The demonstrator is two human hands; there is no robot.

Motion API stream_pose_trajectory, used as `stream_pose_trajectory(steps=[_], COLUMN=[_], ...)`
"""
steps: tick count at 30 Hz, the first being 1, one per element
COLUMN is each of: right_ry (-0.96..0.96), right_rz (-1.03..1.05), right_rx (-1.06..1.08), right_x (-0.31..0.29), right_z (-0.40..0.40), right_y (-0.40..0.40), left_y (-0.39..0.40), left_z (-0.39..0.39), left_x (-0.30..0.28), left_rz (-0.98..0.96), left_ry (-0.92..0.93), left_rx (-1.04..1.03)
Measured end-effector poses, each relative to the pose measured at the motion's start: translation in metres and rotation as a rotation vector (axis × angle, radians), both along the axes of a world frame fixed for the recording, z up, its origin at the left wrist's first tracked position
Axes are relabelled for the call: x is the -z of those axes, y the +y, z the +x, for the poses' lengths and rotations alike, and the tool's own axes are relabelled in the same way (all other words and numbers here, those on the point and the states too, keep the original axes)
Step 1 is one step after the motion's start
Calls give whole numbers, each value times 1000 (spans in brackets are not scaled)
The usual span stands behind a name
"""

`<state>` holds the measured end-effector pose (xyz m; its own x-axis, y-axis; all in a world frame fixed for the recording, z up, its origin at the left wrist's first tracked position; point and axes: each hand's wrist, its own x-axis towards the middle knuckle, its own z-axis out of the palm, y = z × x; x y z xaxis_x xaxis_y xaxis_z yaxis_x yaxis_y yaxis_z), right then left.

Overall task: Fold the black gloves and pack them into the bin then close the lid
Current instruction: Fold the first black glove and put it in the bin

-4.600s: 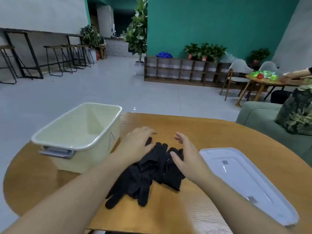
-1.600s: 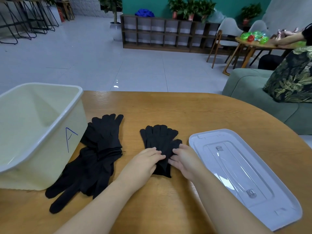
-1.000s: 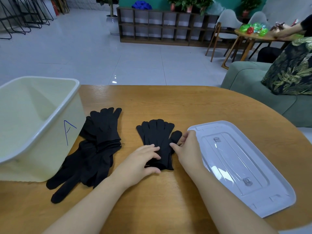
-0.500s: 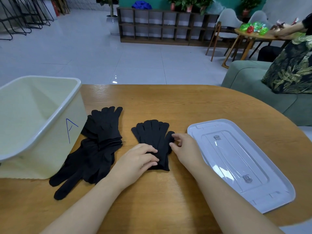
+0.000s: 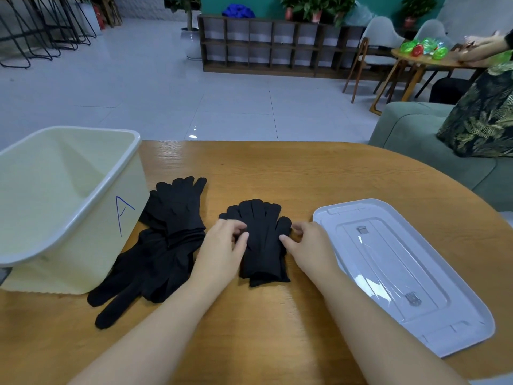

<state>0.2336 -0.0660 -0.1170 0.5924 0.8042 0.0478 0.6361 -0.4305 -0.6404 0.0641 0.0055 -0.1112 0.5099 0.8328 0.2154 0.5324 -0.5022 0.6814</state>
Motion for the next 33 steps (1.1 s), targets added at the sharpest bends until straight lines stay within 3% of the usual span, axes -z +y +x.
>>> stream_pose_trajectory(steps=[5, 10, 13, 21, 28, 33], right_ry=[-7, 0, -3, 19, 133, 165], right_rz=[-69, -10, 22, 23, 52, -18], right_rx=[16, -30, -84, -72, -34, -63], right_x=[2, 6, 4, 0, 0, -5], right_z=[1, -2, -4, -6, -6, -8], right_y=[7, 8, 5, 6, 1, -1], left_y=[23, 37, 39, 36, 23, 18], left_z=[20, 37, 42, 30, 25, 19], left_x=[-11, -14, -14, -15, -13, -8], left_rz=[-374, -457, -523, -488, -689, -665], left_ry=[62, 167, 129, 25, -262, -189], left_rx=[-229, -321, -352, -290, -256, -116])
